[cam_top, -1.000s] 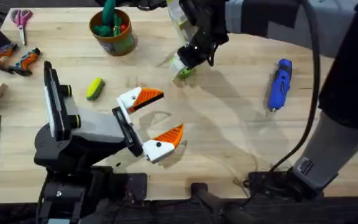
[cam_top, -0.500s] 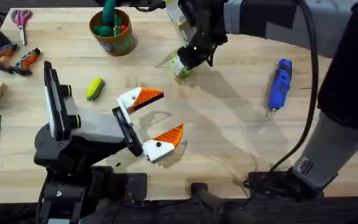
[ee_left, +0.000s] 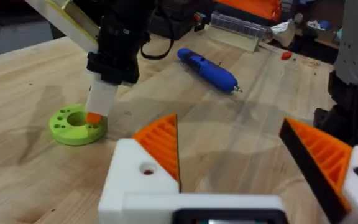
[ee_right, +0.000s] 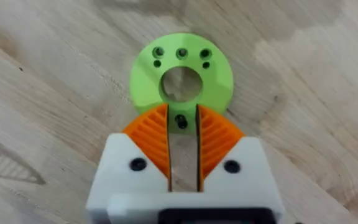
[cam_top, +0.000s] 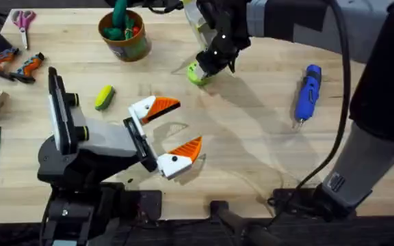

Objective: Pick up the gripper from the table and insert it into the empty holder that is missing its gripper. Then pick up a screw, insert it into the mounting hole, and use the screwdriver to tighten it. Finally, clean up the table by picking up the vegetable and placing it into the bucket.

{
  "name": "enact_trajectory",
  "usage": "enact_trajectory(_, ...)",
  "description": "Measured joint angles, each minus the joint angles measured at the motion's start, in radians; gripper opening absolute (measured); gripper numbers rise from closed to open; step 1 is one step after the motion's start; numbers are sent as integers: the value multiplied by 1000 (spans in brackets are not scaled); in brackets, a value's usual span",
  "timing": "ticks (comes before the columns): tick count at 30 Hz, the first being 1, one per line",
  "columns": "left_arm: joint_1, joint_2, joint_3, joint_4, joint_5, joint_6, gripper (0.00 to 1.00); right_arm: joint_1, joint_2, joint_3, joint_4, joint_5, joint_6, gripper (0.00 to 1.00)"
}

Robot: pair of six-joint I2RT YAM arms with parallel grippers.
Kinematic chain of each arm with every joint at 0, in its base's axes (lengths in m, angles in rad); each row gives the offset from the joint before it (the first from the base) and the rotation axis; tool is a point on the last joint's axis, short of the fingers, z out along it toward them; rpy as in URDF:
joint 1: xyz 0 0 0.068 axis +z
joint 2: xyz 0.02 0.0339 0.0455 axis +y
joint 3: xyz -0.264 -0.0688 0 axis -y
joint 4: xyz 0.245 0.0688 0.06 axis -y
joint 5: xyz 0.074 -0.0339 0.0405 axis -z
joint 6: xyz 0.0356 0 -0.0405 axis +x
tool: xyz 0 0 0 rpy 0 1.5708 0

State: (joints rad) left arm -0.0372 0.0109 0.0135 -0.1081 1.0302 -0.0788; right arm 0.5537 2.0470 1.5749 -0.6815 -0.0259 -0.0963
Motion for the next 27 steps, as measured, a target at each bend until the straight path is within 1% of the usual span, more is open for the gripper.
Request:
enact_trajectory(1,0,0,0,0,0,0,986,0,0,0,0,2,0,204)
enact_trajectory(4,0,0,0,0,0,0,985,0,0,0,-1,3,0,88)
enact_trajectory(5,0,0,0,0,0,0,985,1,0,1,0,3,0,35)
enact_trajectory(6,0,0,0,0,0,0,985,1,0,3,0,3,0,14)
enact_trajectory(22,0,0,0,0,2,0,985,2,0,5,-8,3,0,9)
enact_trajectory(23,0,0,0,0,2,0,985,2,0,6,-11,2,0,17)
enact_trajectory(26,0,0,0,0,2,0,985,2,2,6,-21,-5,3,344)
enact_trajectory(27,0,0,0,0,2,0,985,3,2,6,-21,-6,3,375)
